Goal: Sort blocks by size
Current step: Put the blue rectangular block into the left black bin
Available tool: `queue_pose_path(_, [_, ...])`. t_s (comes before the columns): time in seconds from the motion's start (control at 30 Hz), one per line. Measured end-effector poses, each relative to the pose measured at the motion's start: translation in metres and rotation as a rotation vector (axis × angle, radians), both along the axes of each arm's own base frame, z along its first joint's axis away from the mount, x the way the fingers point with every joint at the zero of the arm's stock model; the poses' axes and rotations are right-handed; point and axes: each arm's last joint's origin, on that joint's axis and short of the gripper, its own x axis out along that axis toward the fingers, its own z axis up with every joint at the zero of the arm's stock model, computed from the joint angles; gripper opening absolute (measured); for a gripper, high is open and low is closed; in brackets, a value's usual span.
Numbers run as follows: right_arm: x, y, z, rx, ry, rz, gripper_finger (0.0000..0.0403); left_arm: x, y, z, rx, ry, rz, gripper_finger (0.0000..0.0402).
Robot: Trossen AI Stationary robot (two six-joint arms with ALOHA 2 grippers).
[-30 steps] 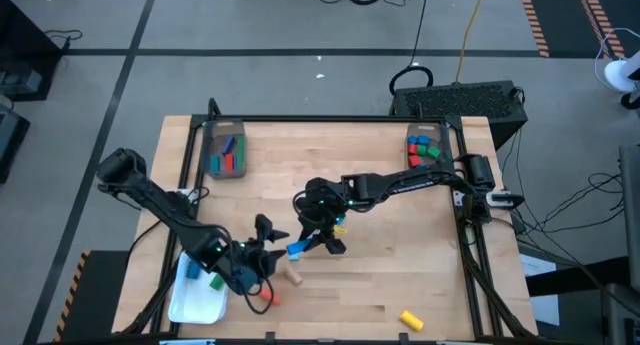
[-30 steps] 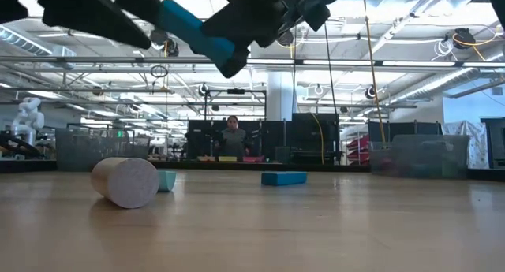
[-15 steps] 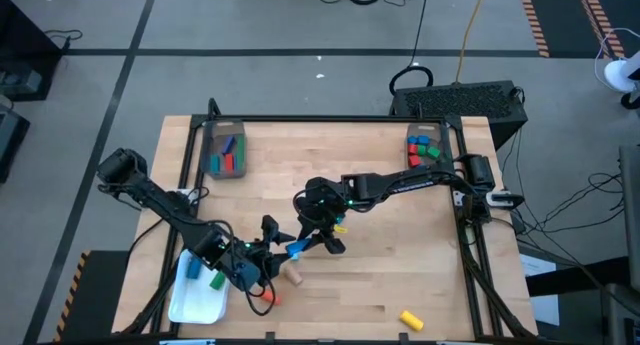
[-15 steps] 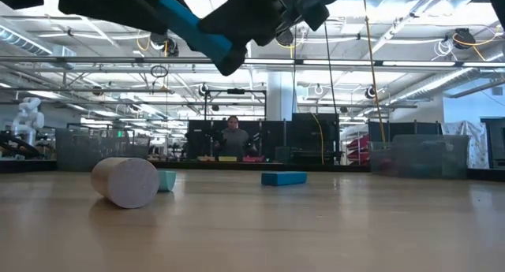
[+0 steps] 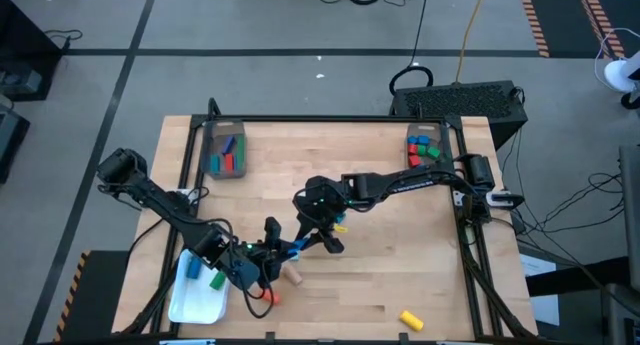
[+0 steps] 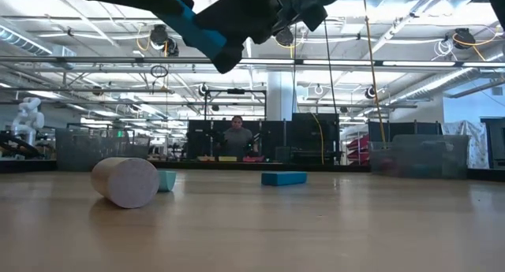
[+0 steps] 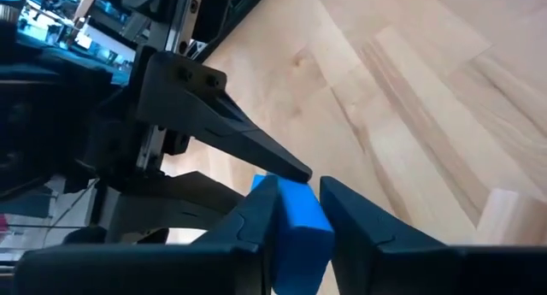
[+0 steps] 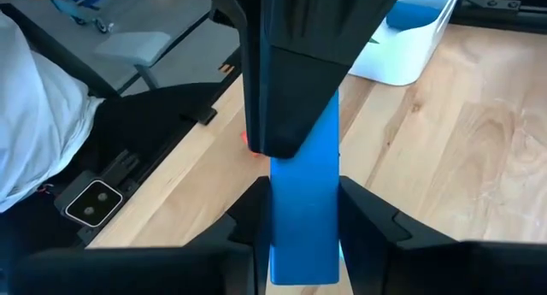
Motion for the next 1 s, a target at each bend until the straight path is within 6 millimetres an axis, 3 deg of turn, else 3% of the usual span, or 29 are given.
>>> queue_pose_path(0.23, [0.0,0.0,0.0,-0.001,0.0,-0.001,0.0095,0.001,0.003,0.0,0.009,-0.001,0.015,0.008])
queue_pose_path(0.47, [-0.002,-0.005,-0.005,-0.14,0.035,-0.108,0.0153,-0.002,0.012,0.008,-0.013,-0.065,0.156,0.0081])
queue_pose_path(0.67, [-0.008,-0.017,-0.015,-0.329,0.123,-0.228,0.0192,-0.017,0.036,0.017,-0.116,-0.032,0.32,0.0082])
queue_pose_path(0.83, [-0.012,-0.022,-0.019,-0.338,0.195,-0.232,0.0197,-0.03,0.061,0.019,-0.159,0.017,0.495,0.0082])
queue_pose_path(1.0, [-0.014,-0.028,-0.021,-0.352,0.23,-0.275,0.0193,-0.044,0.092,0.017,-0.189,0.007,0.78,0.0083])
